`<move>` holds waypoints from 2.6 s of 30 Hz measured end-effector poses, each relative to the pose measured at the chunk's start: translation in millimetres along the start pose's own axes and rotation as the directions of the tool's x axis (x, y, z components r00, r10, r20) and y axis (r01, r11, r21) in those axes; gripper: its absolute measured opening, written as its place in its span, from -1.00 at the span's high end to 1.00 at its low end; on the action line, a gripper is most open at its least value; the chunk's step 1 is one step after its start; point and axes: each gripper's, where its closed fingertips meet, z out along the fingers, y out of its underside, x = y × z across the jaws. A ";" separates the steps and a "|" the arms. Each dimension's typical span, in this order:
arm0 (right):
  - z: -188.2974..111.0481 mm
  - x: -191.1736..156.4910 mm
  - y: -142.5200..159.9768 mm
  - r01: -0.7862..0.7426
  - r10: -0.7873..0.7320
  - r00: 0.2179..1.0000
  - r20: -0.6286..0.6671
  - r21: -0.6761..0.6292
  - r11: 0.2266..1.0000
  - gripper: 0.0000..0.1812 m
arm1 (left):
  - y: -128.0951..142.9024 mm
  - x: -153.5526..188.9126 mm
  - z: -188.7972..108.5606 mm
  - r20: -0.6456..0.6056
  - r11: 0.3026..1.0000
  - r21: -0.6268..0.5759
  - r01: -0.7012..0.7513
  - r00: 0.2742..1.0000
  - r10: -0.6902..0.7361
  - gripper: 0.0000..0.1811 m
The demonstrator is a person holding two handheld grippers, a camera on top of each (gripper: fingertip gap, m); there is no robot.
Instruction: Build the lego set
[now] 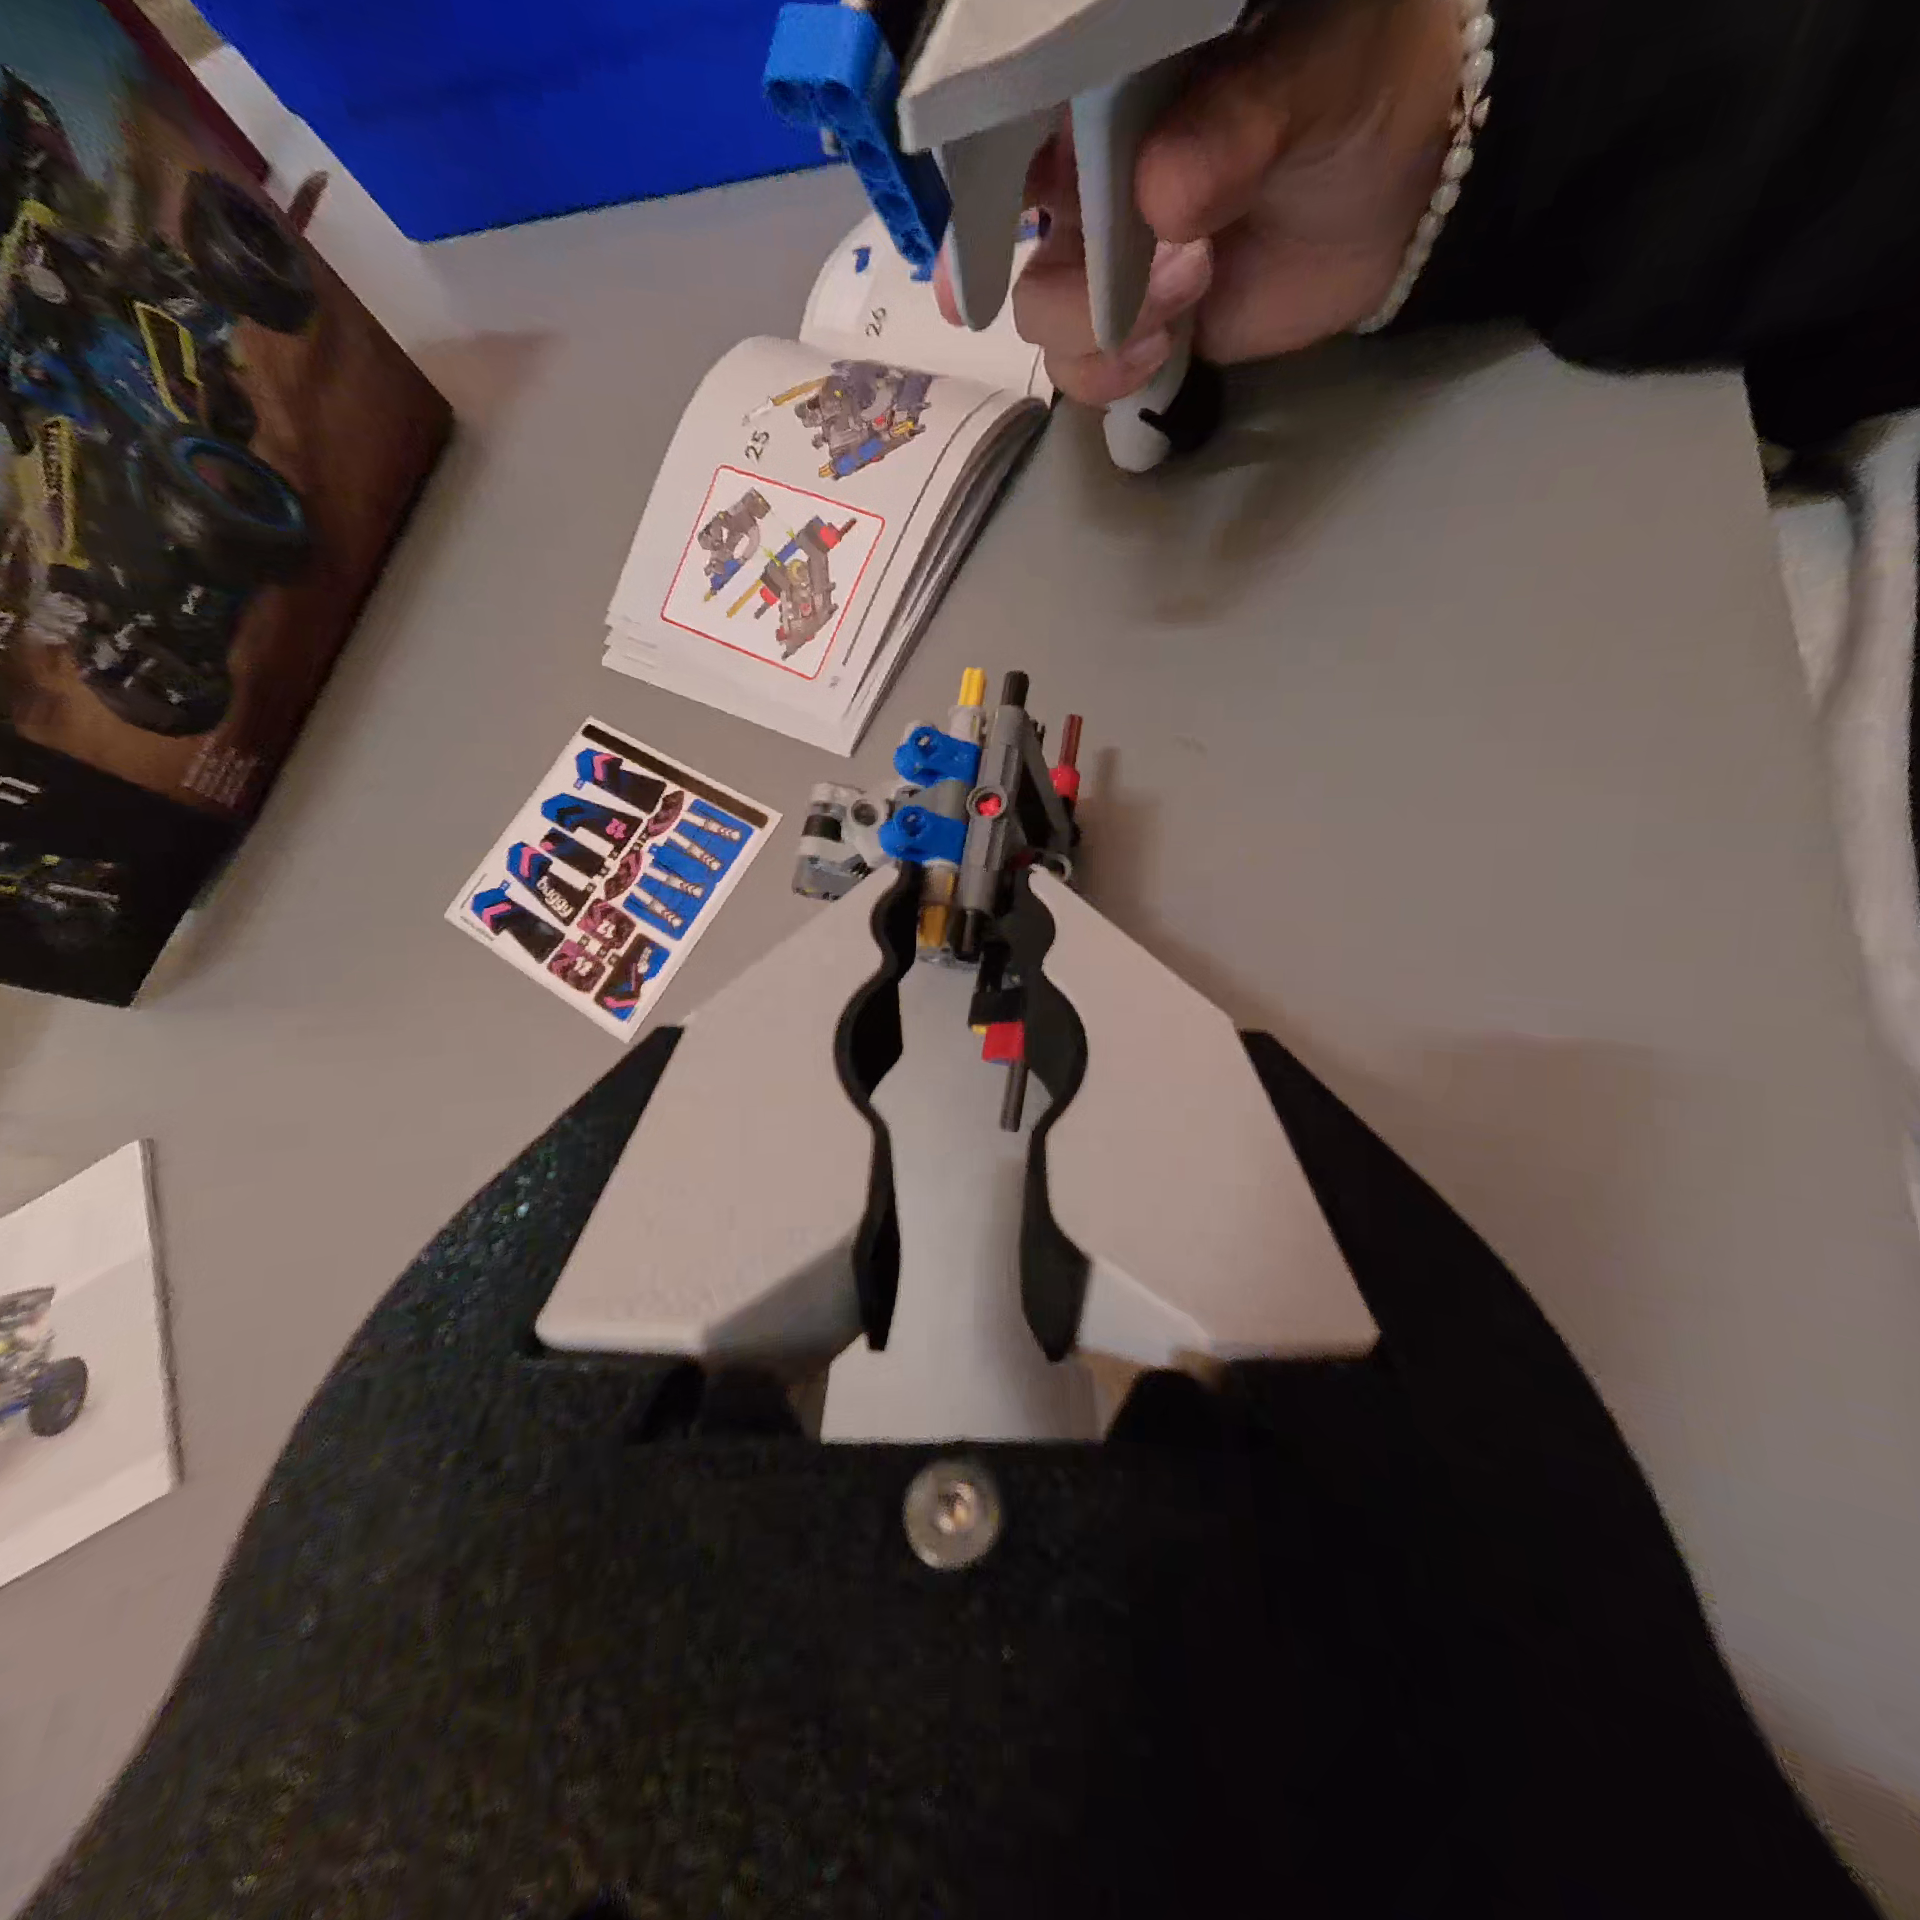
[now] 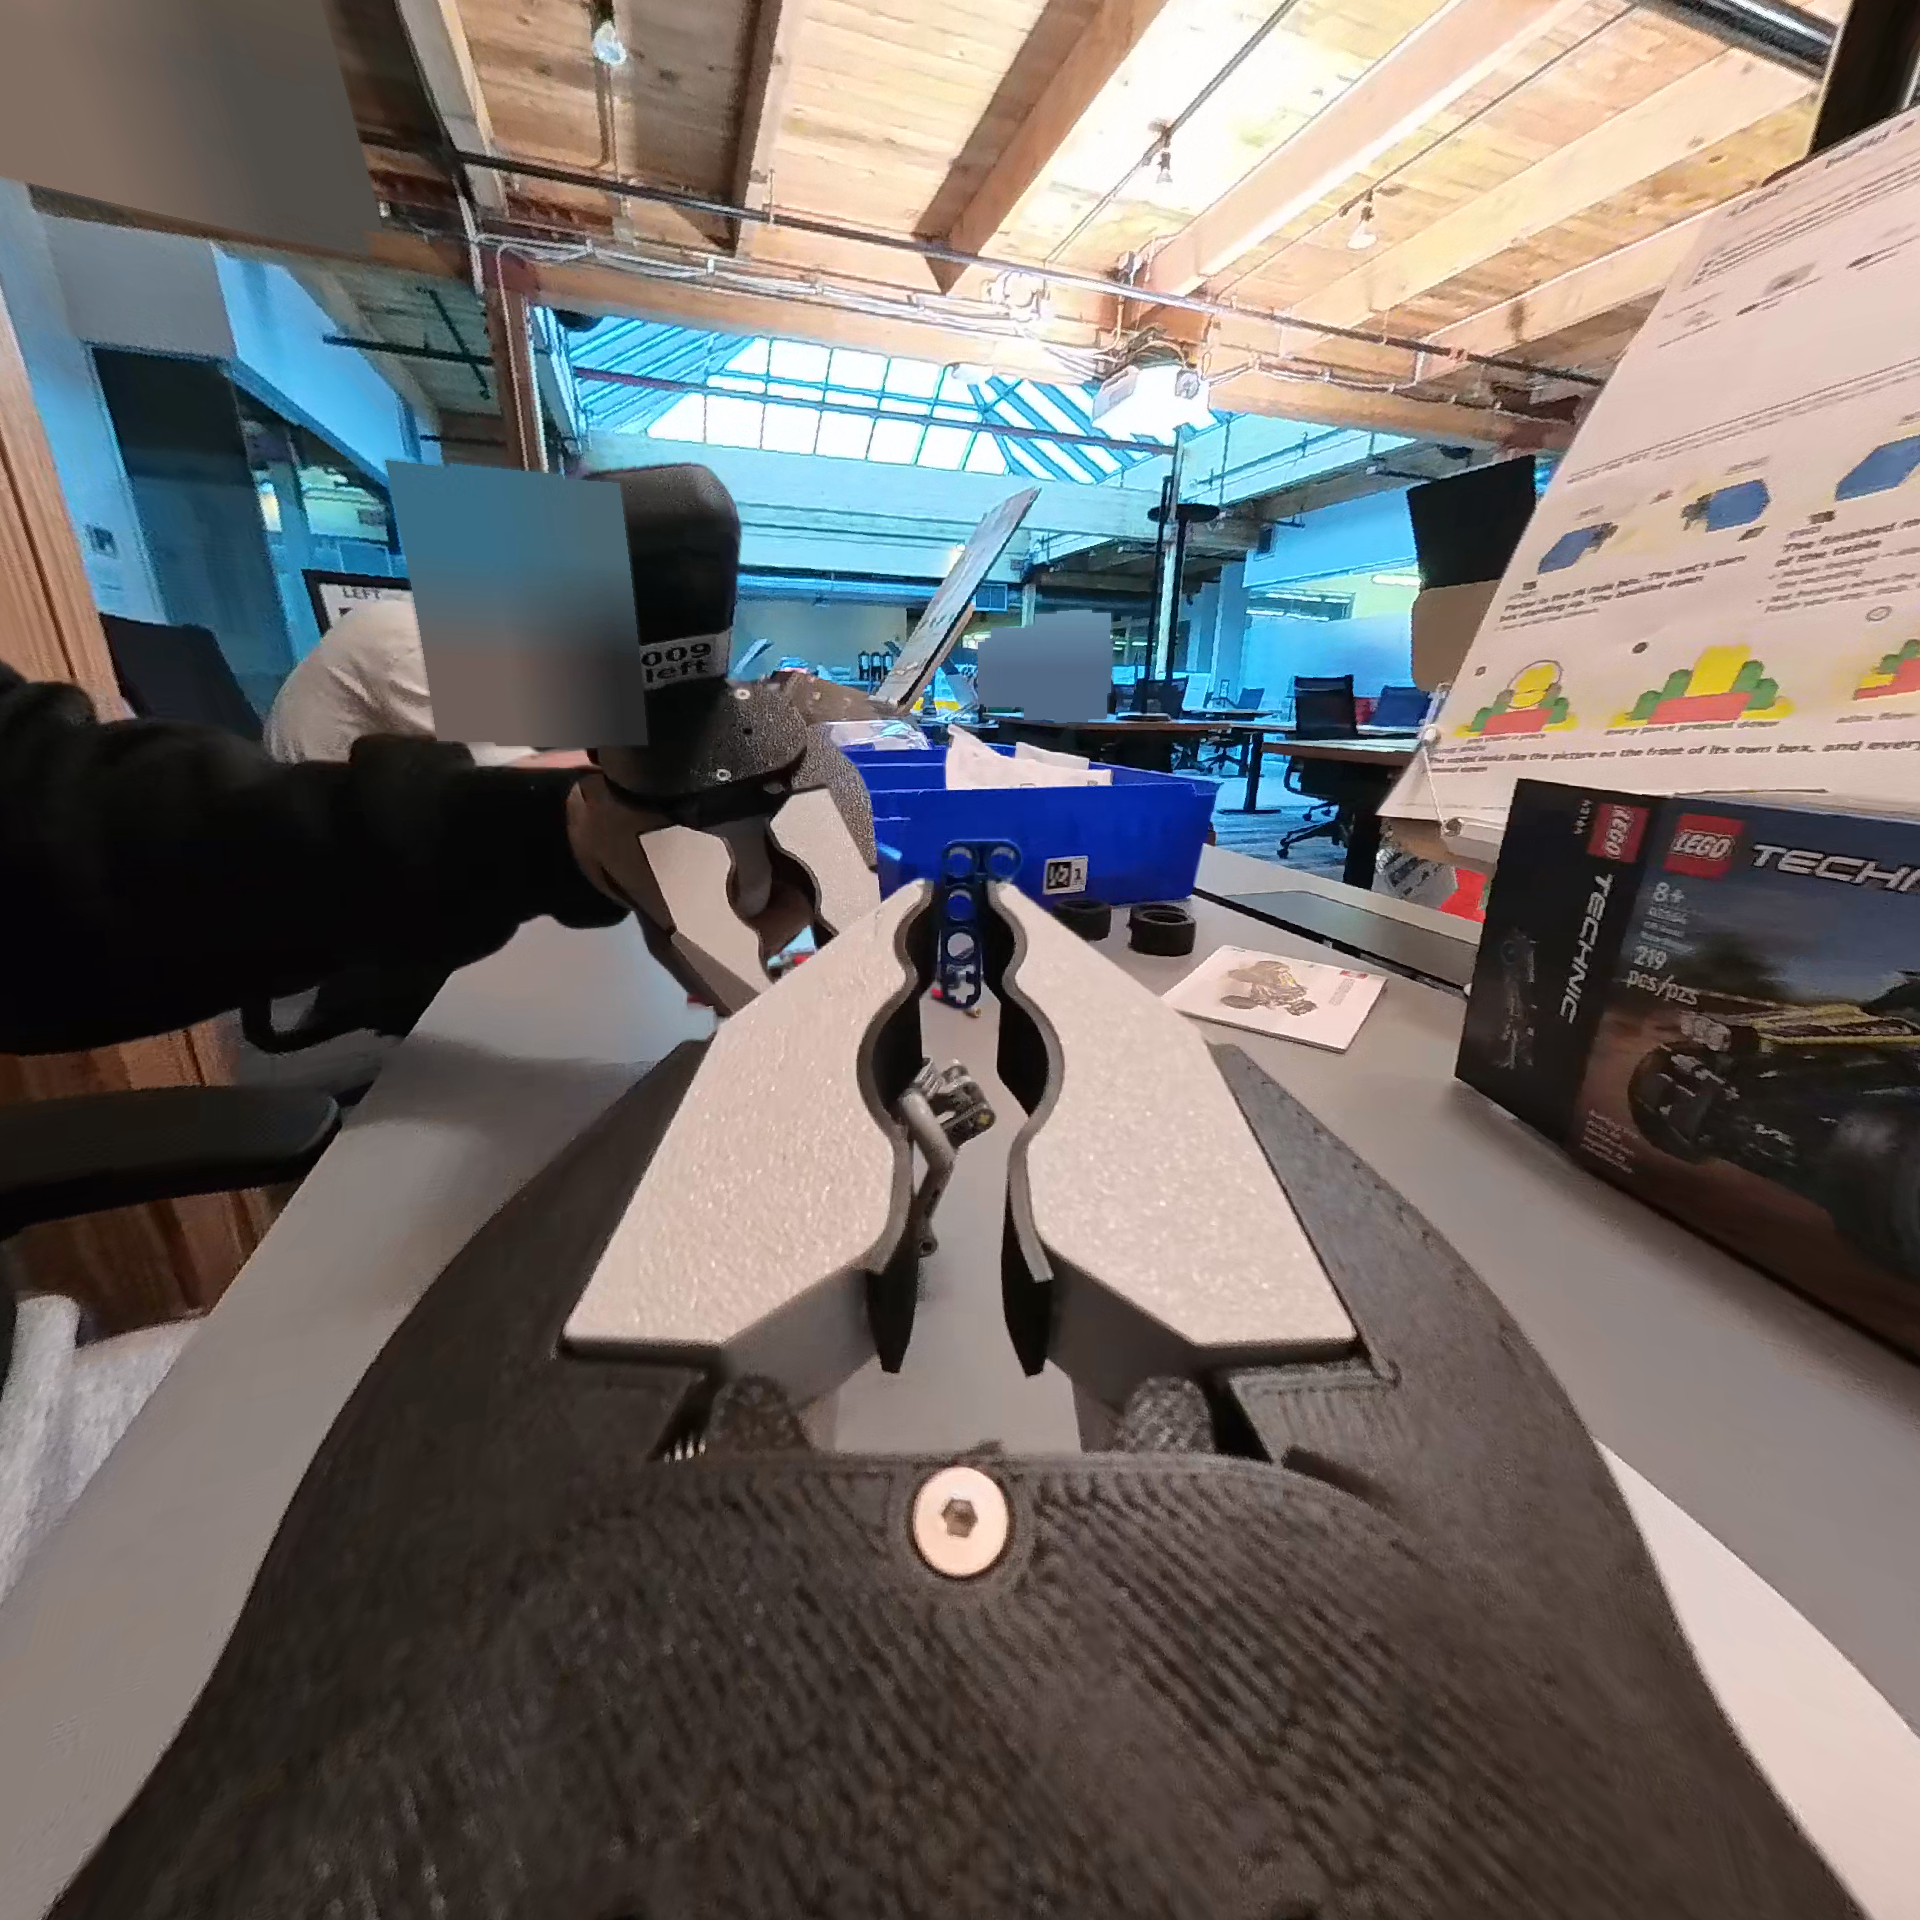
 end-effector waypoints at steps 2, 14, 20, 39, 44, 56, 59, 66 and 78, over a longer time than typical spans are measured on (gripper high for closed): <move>0.6 -2.4 0.7 0.004 -0.004 1.000 0.014 -0.006 1.000 0.95 | -0.9 1.1 0.4 -0.014 0.998 0.027 0.048 0.999 -0.048 0.84; -1.8 -15.2 54.4 0.015 0.032 0.994 0.105 -0.418 0.908 0.95 | -4.0 -3.5 5.5 -0.060 0.997 0.078 -0.018 0.998 0.023 0.85; 2.2 -20.4 63.9 0.086 -0.025 0.990 0.137 -0.461 0.883 0.95 | -3.3 -7.1 4.2 -0.040 0.975 0.212 -0.067 0.996 0.077 0.85; 16.8 -31.7 99.4 0.178 -0.064 0.977 0.204 -0.612 0.770 0.95 | 5.1 -11.6 -3.2 -0.058 0.946 0.321 -0.055 0.995 0.077 0.86; 20.6 -29.1 100.9 0.250 -0.165 0.967 0.193 -0.602 0.758 0.94 | 7.0 -12.2 -5.4 -0.021 0.948 0.306 -0.087 0.995 0.098 0.86; 20.6 -29.6 93.8 0.376 -0.295 0.926 0.235 -0.525 0.764 0.94 | 10.1 -10.1 -7.4 -0.002 0.955 0.274 -0.114 0.993 0.120 0.86; 20.2 -29.0 93.3 0.372 -0.289 0.928 0.236 -0.523 0.767 0.95 | 9.9 -10.1 -7.0 -0.001 0.956 0.271 -0.114 0.993 0.119 0.86; 20.6 -26.1 95.6 0.354 -0.277 0.935 0.220 -0.548 0.758 0.94 | 9.6 -9.9 -6.6 0.013 0.958 0.260 -0.123 0.992 0.124 0.86; 20.6 -24.1 95.3 0.427 -0.370 0.900 0.231 -0.641 0.638 0.94 | 10.4 -10.2 -4.0 0.045 0.963 0.235 -0.134 0.991 0.127 0.86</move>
